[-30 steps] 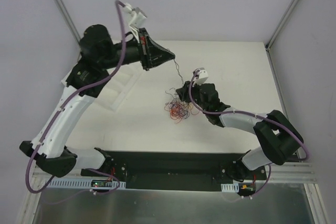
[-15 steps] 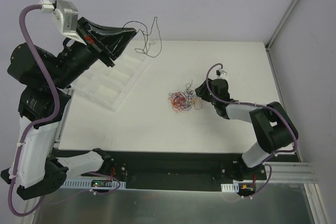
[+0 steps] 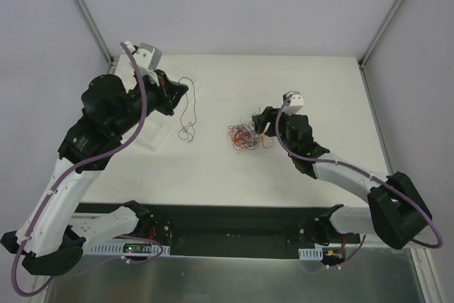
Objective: Untangle the cables
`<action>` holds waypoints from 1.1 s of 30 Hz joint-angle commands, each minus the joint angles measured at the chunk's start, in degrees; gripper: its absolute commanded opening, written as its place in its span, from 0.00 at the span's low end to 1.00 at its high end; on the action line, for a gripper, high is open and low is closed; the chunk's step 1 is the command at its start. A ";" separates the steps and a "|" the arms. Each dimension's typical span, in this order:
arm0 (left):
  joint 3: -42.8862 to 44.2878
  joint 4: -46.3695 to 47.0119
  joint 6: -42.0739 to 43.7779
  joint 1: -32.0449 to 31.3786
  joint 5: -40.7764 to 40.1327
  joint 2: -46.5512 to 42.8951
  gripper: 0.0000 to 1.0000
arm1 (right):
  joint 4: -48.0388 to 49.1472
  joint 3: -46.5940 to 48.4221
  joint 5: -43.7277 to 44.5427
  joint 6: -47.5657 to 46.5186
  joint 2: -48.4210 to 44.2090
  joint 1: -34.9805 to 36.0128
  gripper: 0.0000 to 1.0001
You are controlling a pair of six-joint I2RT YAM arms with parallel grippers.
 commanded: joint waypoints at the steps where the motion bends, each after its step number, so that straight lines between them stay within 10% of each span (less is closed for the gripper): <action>1: -8.34 -1.07 -1.24 -0.23 -6.32 -0.71 0.00 | 9.41 -1.52 -8.99 -3.16 1.64 0.44 0.68; 9: -20.40 -0.63 -7.04 0.12 -11.35 4.12 0.00 | 17.16 8.49 -28.71 13.72 22.19 1.23 0.51; 17: -22.69 1.21 -9.07 1.17 -5.82 16.15 0.00 | -2.08 12.37 -17.55 13.55 24.67 -2.97 0.49; 27: -16.89 2.09 -9.51 2.14 14.30 32.07 0.00 | -2.00 8.15 -18.00 19.18 23.19 -10.28 0.49; 33: -17.68 2.36 -5.83 2.23 14.16 28.49 0.67 | -2.70 6.92 -16.32 17.16 20.02 -10.37 0.49</action>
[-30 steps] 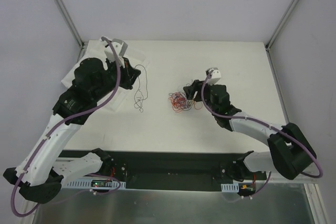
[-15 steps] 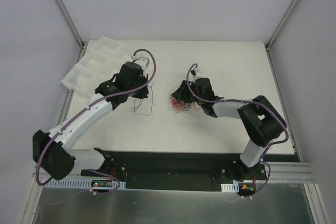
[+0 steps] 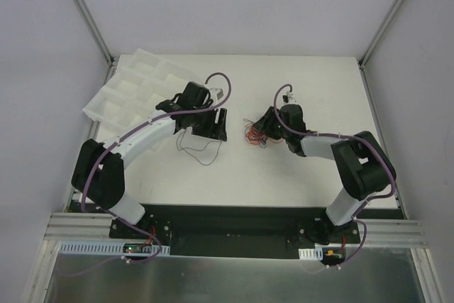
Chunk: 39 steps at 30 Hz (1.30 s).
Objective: Untangle the cables
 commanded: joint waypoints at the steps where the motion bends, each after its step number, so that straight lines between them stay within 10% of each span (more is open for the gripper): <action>1: 1.16 0.92 2.73 0.83 0.49 -5.66 0.82 | -0.43 -0.53 1.69 -1.22 -4.00 0.10 0.49; 3: -0.50 0.65 2.12 3.45 -0.05 -7.16 0.99 | -0.43 -0.45 1.16 -1.32 -4.09 0.01 0.49; 9: -7.79 0.30 -5.42 10.22 -4.17 -9.71 0.97 | -0.43 0.25 -0.95 -1.58 -3.30 0.10 0.49; 20: -22.65 1.88 -45.31 16.65 -11.29 -21.04 0.98 | -0.34 0.08 -1.56 -1.40 -3.38 0.01 0.49; 29: -29.16 7.05 -68.36 18.41 -7.52 -18.94 0.72 | 1.06 -0.89 -2.00 -1.49 -4.26 0.01 0.49; 39: -30.57 11.46 -72.15 19.02 -9.63 -11.56 0.52 | 1.33 -1.06 -2.27 -1.67 -4.44 0.10 0.49</action>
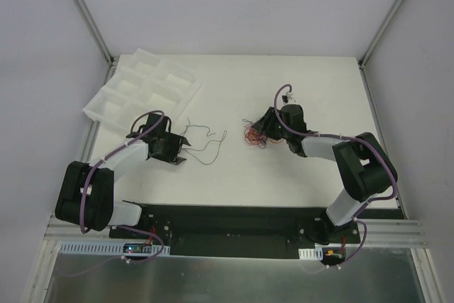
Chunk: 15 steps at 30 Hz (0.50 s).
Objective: Untangle the cables
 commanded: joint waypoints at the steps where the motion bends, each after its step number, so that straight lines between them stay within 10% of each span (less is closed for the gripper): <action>1: -0.10 2.74 -4.96 0.75 -1.19 2.86 0.47 | 2.18 -0.30 -0.91 -0.64 -2.63 0.08 0.49; 8: 0.95 3.09 -1.11 0.75 -4.00 2.53 0.02 | 2.35 -0.12 -1.35 -0.55 -2.19 -0.01 0.49; 15: 10.87 0.64 29.35 0.75 -2.00 0.15 0.00 | 2.35 0.05 -1.88 -0.29 -1.93 0.08 0.50</action>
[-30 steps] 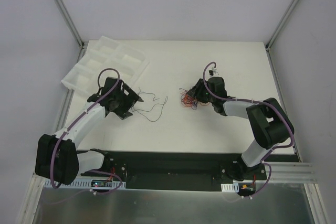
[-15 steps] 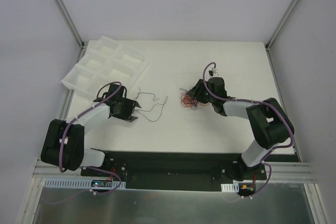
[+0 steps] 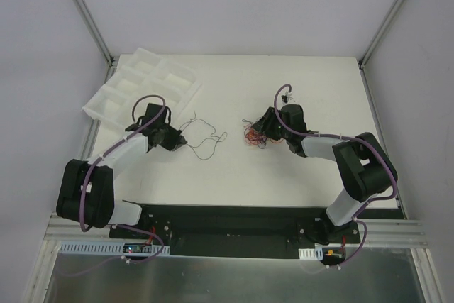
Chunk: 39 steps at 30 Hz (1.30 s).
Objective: Untangle the cables
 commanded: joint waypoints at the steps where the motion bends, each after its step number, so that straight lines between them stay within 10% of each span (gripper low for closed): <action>1: 8.30 -2.62 20.84 0.47 2.03 -2.43 0.00 | 2.25 0.05 -0.94 -0.24 -1.84 -0.03 0.49; 7: 13.49 -3.86 42.90 2.31 4.69 -8.04 0.00 | 2.25 0.40 -1.38 -0.16 -1.57 0.06 0.49; 15: 19.82 -1.50 67.16 5.30 -11.74 -17.55 0.00 | 2.33 0.41 -1.82 -0.16 -1.31 0.06 0.49; 20: 20.96 3.08 78.25 9.77 -3.88 -15.45 0.00 | 2.42 0.41 -1.99 -0.07 -1.40 -0.03 0.50; 27: 17.99 3.86 78.07 17.95 7.57 -14.56 0.00 | 2.60 0.41 -2.26 0.02 -1.22 -0.03 0.49; 39: 0.32 20.04 92.23 18.57 -0.93 -18.34 0.00 | 4.35 -0.21 -3.40 1.25 -0.69 -0.82 0.49</action>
